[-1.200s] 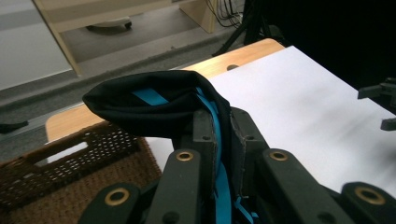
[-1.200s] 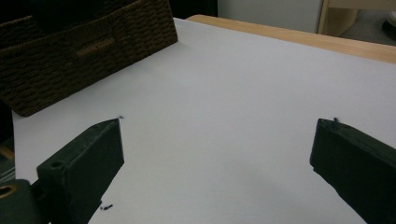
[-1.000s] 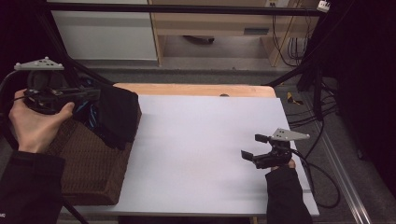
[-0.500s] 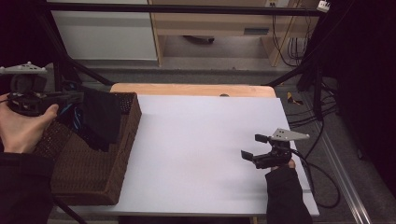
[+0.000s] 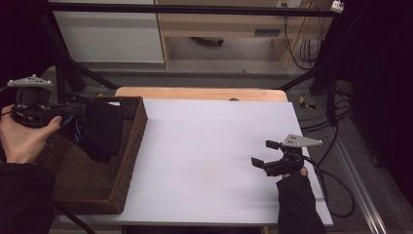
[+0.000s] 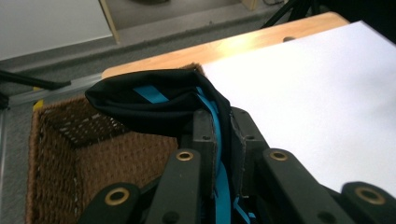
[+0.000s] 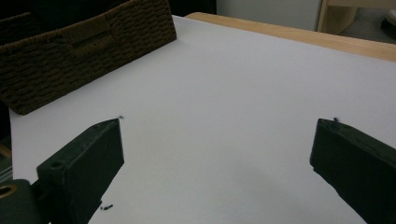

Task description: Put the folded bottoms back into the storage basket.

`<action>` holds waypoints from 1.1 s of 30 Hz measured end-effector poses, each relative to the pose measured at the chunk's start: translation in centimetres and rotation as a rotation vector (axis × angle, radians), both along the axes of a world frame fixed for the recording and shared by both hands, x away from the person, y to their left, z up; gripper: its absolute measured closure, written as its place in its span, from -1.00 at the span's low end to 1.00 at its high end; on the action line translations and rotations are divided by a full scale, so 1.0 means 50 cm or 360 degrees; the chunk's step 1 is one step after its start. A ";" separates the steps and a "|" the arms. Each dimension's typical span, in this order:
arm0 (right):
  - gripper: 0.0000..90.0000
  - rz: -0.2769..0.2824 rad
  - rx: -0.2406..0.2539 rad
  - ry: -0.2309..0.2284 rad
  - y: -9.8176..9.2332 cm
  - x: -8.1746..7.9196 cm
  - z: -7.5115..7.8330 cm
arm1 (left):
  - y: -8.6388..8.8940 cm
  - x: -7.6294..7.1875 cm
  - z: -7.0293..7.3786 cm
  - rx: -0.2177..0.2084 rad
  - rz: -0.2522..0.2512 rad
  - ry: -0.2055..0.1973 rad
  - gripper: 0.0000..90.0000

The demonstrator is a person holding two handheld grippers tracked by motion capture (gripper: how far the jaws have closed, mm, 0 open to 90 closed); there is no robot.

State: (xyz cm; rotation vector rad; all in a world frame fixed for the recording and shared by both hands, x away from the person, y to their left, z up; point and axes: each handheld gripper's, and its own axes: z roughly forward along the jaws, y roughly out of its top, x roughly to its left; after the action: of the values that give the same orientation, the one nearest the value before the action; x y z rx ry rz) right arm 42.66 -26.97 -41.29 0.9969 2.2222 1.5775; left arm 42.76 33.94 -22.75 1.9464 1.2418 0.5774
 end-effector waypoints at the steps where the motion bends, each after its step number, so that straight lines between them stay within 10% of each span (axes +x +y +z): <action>1: -0.93 0.0000 -0.0001 0.0000 0.000 0.000 0.000 | 0.002 0.000 -0.006 0.0000 -0.0002 0.0005 0.82; 33: -0.93 -0.0006 -0.0007 0.0006 0.002 0.001 -0.002 | 0.003 0.050 -0.152 -0.0011 0.0002 0.0186 0.81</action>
State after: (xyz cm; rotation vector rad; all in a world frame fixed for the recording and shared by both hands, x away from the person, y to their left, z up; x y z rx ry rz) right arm 42.69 -26.89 -41.38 1.0029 2.2240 1.5702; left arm 45.27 34.10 -30.32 1.9981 1.3150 0.4649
